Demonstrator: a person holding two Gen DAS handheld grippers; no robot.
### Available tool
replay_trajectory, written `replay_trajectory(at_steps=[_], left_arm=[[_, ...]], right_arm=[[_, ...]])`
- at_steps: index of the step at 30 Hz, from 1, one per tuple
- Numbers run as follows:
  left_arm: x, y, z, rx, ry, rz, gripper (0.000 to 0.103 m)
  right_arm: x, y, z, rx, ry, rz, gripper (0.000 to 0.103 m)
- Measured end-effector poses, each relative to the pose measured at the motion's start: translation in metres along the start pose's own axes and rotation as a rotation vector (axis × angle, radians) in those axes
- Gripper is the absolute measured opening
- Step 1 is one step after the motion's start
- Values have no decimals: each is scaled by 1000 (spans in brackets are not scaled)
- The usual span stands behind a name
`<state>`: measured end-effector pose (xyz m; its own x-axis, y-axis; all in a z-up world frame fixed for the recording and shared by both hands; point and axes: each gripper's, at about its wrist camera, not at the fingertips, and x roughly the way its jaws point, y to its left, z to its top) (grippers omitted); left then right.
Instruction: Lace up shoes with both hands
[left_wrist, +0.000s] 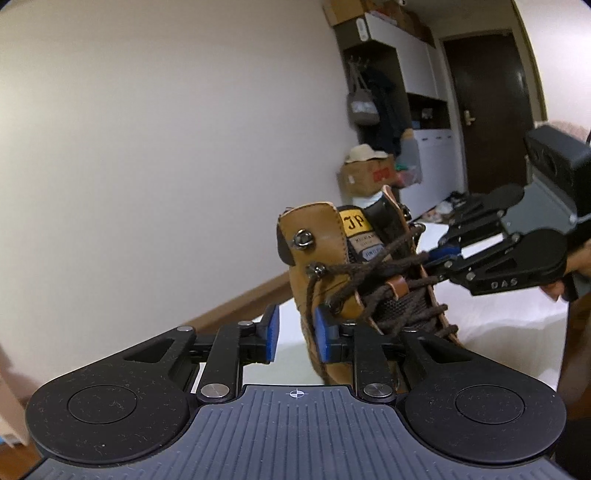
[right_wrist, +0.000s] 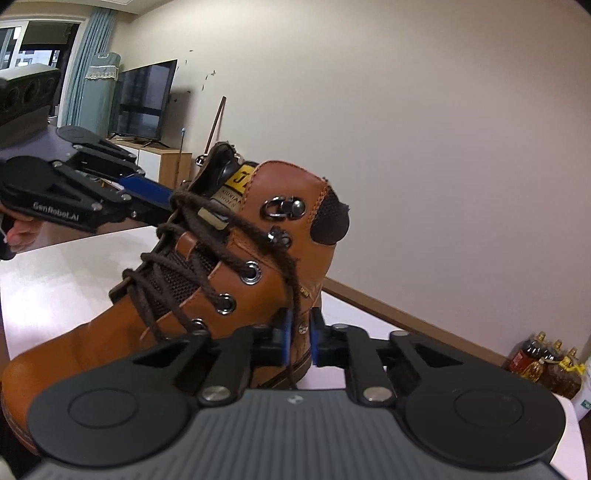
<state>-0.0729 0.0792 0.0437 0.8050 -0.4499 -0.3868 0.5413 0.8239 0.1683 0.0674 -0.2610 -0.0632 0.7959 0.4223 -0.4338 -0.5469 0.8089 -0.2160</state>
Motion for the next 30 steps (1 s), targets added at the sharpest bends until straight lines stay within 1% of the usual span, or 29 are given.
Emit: replay_trajectory(at_steps=[2, 4, 5, 6, 8, 9, 11, 15, 18, 23, 26, 30], left_arm=[[0, -2, 0, 14, 5, 3, 2], [-1, -10, -3, 49, 30, 26, 1], [-1, -13, -8, 52, 46, 23, 1], [-2, -15, -13, 55, 62, 16, 1], [-4, -16, -21, 40, 66, 9, 1], [-6, -15, -22, 24, 62, 5, 1], [-10, -13, -23, 3, 56, 2, 1], [-20, -10, -26, -21, 45, 11, 2], [-29, -3, -32, -65, 40, -4, 2], [-37, 0, -43, -101, 41, 0, 2], [-41, -2, -46, -108, 49, -8, 2], [-47, -12, -58, -121, 72, -15, 3]], right_arm=[[-2, 0, 2, 13, 7, 7, 3], [-7, 0, 3, 6, 15, 0, 2], [-8, -2, 2, 20, 27, 1, 2], [-9, -5, -4, 53, 59, 16, 2], [-9, -4, -20, 102, 122, 66, 2], [-12, 0, -24, 98, 131, 79, 2], [-18, 11, -26, 96, 138, 117, 2], [-26, 13, -17, 111, 137, 138, 2], [-32, 4, -18, 208, 144, 196, 2], [-39, -13, -16, 394, 137, 324, 2], [-43, -16, -14, 527, 107, 446, 2], [-42, -17, -19, 650, 99, 542, 3]])
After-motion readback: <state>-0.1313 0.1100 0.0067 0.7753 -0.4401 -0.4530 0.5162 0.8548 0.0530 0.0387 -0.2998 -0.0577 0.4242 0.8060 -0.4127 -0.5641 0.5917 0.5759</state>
